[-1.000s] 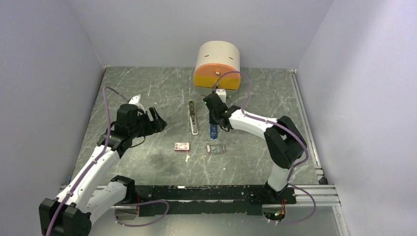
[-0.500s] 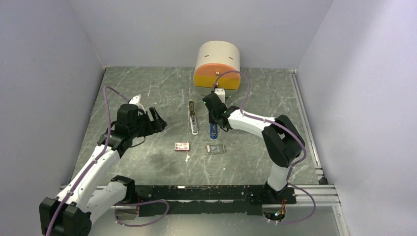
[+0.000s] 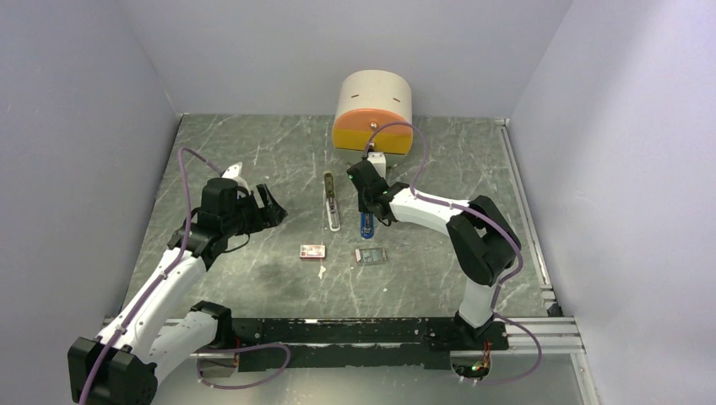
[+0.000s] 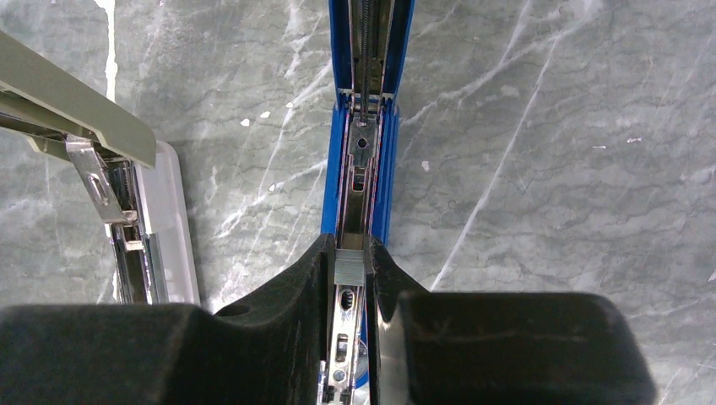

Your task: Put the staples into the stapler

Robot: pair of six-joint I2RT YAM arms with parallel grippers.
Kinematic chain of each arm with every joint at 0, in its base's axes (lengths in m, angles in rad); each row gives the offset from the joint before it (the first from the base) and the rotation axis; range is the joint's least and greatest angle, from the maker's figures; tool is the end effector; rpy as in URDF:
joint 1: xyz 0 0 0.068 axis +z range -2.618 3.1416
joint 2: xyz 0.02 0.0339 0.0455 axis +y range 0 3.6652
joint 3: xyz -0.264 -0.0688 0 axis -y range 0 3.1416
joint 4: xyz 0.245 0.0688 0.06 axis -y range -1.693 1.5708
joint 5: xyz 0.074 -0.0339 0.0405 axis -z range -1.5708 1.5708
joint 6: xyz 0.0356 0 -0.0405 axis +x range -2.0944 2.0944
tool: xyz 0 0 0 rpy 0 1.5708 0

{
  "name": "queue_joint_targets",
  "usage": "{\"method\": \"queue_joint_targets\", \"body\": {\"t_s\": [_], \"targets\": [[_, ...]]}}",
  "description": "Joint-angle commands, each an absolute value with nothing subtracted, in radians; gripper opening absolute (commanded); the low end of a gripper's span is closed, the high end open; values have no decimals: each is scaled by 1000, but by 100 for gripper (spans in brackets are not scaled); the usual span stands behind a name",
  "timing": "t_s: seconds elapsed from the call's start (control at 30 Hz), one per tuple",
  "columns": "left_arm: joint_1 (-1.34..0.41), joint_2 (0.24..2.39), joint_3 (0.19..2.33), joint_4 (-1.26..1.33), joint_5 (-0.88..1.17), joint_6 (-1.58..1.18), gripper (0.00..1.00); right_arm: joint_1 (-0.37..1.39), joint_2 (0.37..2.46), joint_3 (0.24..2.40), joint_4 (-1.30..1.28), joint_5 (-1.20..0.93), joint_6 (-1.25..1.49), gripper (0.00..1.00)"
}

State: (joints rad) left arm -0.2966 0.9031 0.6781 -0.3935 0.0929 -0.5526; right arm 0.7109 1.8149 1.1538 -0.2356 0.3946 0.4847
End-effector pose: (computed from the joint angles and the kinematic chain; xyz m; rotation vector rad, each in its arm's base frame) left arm 0.1883 -0.0610 0.2612 -0.2333 2.2342 -0.5722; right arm 0.2974 0.2381 0.1831 -0.1026 2.3755 0.0759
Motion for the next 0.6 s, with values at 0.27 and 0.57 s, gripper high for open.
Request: {"method": "queue_joint_targets", "body": {"t_s": [0.27, 0.57], "targets": [[-300, 904, 681, -383, 106, -541, 80, 706, 1841, 1161, -209, 413, 475, 20], [-301, 908, 679, -383, 108, -541, 80, 705, 1842, 1151, -206, 406, 474, 21]]}}
